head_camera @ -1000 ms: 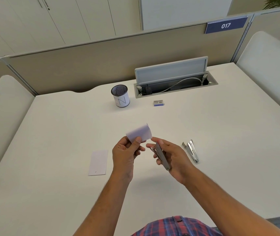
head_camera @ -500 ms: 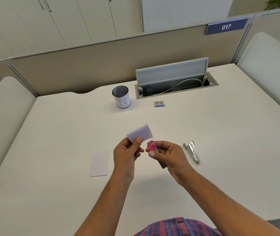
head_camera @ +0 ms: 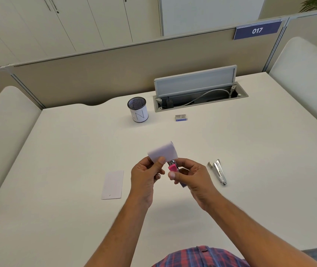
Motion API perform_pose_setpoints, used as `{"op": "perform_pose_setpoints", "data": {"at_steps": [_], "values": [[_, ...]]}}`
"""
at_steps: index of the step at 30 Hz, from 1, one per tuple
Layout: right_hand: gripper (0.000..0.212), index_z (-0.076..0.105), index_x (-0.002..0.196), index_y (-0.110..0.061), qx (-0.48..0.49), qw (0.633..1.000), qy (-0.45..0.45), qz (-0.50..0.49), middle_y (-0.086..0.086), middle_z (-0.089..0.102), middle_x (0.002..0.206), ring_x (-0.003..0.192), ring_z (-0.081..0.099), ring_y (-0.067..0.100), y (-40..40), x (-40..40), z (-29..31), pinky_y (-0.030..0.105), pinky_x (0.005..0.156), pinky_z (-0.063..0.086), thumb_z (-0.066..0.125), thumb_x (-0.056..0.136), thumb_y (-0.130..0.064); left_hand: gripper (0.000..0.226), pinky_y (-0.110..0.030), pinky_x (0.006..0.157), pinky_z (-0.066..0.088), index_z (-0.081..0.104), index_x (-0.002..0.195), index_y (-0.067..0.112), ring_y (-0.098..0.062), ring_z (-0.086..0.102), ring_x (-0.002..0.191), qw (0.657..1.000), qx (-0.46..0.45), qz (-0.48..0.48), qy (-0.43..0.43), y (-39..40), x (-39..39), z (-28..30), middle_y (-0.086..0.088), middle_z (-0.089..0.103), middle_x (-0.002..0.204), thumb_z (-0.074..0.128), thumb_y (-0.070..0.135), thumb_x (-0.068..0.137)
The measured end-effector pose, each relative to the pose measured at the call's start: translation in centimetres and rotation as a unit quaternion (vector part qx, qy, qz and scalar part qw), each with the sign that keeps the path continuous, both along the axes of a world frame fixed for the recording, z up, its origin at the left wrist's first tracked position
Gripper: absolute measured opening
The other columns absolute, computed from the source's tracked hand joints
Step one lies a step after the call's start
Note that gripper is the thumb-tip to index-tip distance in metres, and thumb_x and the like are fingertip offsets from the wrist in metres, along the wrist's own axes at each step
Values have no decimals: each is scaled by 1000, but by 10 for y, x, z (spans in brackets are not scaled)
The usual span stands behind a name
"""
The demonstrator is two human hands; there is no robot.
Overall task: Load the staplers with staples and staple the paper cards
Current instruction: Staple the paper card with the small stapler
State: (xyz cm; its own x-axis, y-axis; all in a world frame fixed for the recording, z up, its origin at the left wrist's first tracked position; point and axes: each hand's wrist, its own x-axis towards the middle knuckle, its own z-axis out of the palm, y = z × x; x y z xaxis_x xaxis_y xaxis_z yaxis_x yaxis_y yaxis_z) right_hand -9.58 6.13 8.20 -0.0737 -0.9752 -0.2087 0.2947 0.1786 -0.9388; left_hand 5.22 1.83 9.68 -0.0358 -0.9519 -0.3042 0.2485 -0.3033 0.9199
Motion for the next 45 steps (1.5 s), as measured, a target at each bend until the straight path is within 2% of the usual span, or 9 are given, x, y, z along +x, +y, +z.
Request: {"op": "perform_pose_setpoints", "data": {"at_steps": [6, 11, 16, 22, 27, 33, 35, 42, 45], "values": [[45, 77, 109, -13, -6, 1000, -21, 0, 5, 72, 91, 70, 60, 18, -1, -2, -2, 19, 59, 46, 89, 68, -25, 16, -35, 67, 46, 78, 96, 11, -17, 55, 63, 996, -24, 16, -80, 2, -3, -1, -5, 73, 80, 82, 17, 81], [43, 75, 112, -8, -5, 1000, -30, -3, 8, 72, 91, 71, 62, 17, -1, 0, -2, 20, 62, 49, 86, 72, -20, 14, -16, 56, 47, 77, 91, 9, -10, 56, 56, 988, -66, 24, -135, 5, -6, 1, -4, 70, 73, 84, 14, 80], [39, 74, 111, -3, -2, 998, -56, -5, 10, 70, 83, 68, 62, 14, 3, 0, 1, 17, 57, 46, 80, 78, -22, 14, -21, 58, 51, 75, 79, 12, -14, 57, 57, 983, -84, 21, -160, 9, -9, 1, -3, 69, 67, 88, 15, 75], [29, 77, 101, -8, 2, 997, -73, -13, 11, 67, 79, 67, 59, 17, 3, -1, 0, 19, 57, 46, 81, 77, -22, 15, -19, 57, 50, 76, 83, 11, -14, 60, 56, 988, -70, 7, -140, 13, -11, 3, -4, 71, 70, 88, 14, 75], [33, 76, 101, -3, 13, 997, -76, -29, 11, 64, 74, 63, 56, 19, 3, -2, 0, 18, 52, 43, 82, 75, -21, 13, -22, 61, 50, 75, 86, 11, -13, 64, 60, 989, -71, -23, -131, 13, -10, 5, -4, 72, 73, 84, 19, 80], [29, 78, 94, -4, 13, 996, -72, -45, 13, 66, 75, 67, 56, 24, 2, -1, -5, 27, 61, 47, 85, 74, -24, 47, -37, 83, 56, 77, 104, 18, -23, 71, 95, 993, -19, -101, -55, 17, -10, 1, -11, 77, 103, 80, 53, 73], [29, 78, 90, -6, 14, 997, -61, -48, 16, 65, 74, 65, 54, 23, 3, -1, -6, 27, 62, 47, 85, 73, -28, 52, -39, 89, 58, 76, 110, 15, -28, 71, 99, 993, -22, -119, -16, 20, -12, 0, -15, 75, 108, 81, 50, 71], [38, 77, 96, 0, 13, 996, -60, -60, 14, 66, 78, 70, 54, 26, 3, 1, -6, 33, 66, 50, 88, 72, -26, 40, -35, 84, 59, 76, 110, 11, -30, 73, 99, 997, -7, -73, 18, 22, -18, 4, -14, 77, 106, 74, 39, 82], [32, 76, 91, 0, 10, 996, -64, -64, 13, 65, 75, 67, 54, 22, 4, 2, -6, 30, 64, 48, 88, 72, -24, 37, -37, 85, 59, 77, 108, 12, -32, 72, 99, 996, -11, -89, 27, 24, -17, 3, -16, 76, 106, 84, 36, 81]]}}
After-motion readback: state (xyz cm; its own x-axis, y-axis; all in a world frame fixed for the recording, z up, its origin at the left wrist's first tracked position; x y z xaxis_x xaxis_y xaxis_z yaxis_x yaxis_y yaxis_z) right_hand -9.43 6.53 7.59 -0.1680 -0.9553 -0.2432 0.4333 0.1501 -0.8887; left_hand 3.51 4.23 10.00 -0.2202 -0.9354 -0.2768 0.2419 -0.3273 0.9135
